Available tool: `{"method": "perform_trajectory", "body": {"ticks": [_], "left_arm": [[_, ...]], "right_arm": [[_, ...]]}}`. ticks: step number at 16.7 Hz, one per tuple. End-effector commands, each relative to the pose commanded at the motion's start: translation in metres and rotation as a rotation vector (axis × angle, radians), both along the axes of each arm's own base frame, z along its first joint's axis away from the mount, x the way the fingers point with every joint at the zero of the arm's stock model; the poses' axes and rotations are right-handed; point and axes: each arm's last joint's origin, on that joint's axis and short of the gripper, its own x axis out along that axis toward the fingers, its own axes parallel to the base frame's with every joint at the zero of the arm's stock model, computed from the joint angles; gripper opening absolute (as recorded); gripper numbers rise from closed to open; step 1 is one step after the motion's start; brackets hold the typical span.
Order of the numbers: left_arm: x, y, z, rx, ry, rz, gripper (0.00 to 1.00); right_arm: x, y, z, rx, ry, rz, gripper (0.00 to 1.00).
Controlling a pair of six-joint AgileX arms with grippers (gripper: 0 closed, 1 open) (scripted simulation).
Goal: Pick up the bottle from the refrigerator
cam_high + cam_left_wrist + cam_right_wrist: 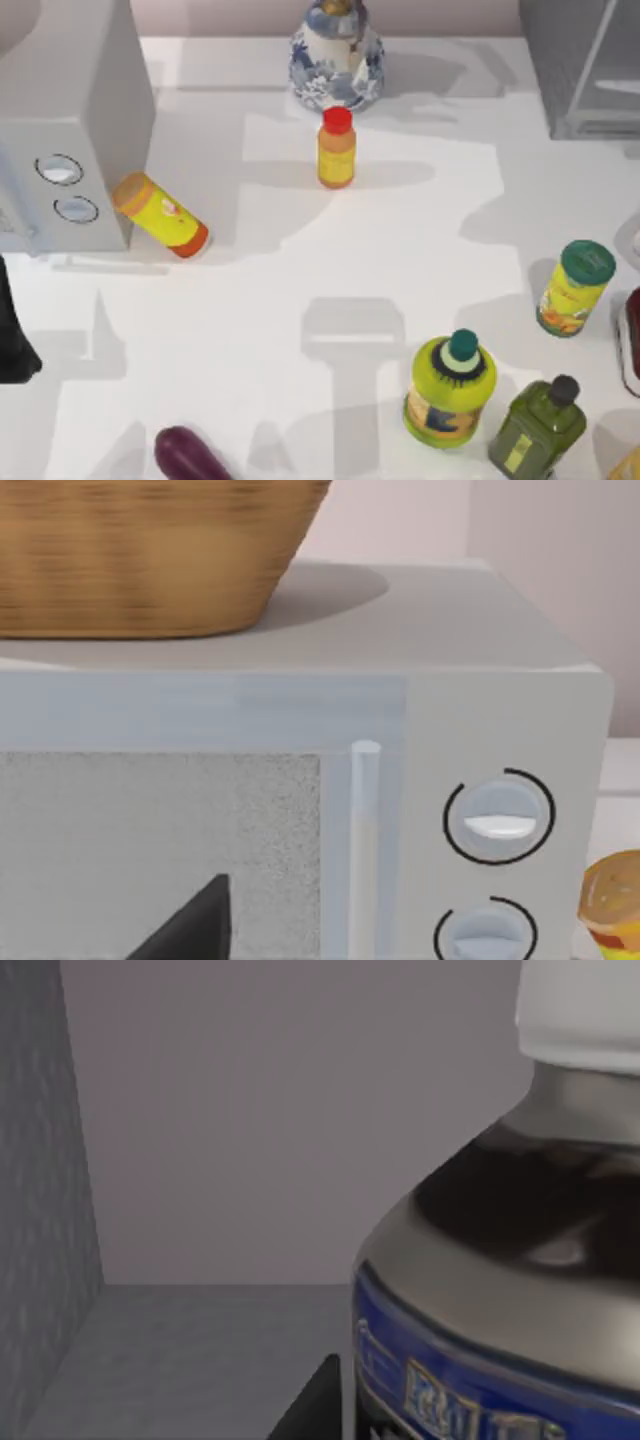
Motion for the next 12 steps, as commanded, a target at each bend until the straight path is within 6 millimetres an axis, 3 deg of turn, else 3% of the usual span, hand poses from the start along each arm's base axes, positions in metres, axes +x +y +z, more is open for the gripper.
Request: {"method": "perform_trajectory", "body": {"ticks": [3, 6, 9, 12], "left_arm": [[0.0, 0.0, 0.0, 0.0, 0.0, 0.0, 1.0], [0.0, 0.0, 0.0, 0.0, 0.0, 0.0, 1.0], [0.0, 0.0, 0.0, 0.0, 0.0, 0.0, 1.0], [0.0, 0.0, 0.0, 0.0, 0.0, 0.0, 1.0]], "right_arm": [[0.0, 0.003, 0.0, 0.003, 0.006, 0.005, 0.0], [-0.011, 0.012, 0.014, -0.001, 0.006, 0.006, 0.0], [-0.038, 0.029, 0.038, -0.007, 0.002, 0.005, 0.0], [-0.082, 0.05, 0.061, -0.01, -0.005, 0.002, 0.0]]}}
